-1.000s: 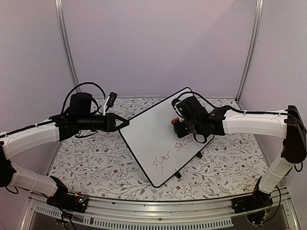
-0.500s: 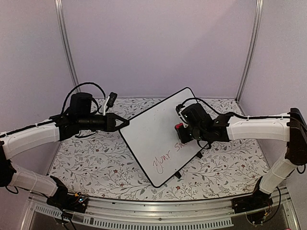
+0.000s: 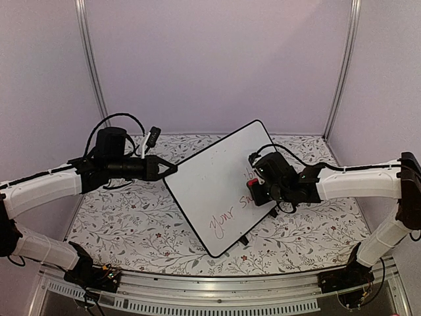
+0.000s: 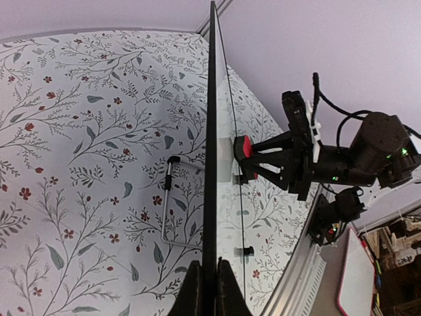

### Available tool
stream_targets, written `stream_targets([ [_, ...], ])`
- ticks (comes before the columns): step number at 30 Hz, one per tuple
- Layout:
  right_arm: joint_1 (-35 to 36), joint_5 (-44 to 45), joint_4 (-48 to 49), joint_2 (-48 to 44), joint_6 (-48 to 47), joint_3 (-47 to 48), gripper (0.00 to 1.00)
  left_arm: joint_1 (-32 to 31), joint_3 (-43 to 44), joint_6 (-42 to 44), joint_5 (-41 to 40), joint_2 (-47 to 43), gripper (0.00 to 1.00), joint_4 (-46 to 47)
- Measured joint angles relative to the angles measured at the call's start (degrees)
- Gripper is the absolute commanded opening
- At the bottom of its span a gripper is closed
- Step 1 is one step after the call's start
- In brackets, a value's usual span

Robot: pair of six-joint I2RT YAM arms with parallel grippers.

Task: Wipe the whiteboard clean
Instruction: Erase the whiteboard on the whiteboard stand.

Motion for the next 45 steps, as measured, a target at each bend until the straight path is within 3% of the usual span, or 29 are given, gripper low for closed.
stream_targets([
  [45, -5.27, -6.08, -2.62, 4.2, -2.23, 10.91, 0.21, 0.04, 0.0, -0.22, -0.26, 0.0, 0.0, -0.17],
])
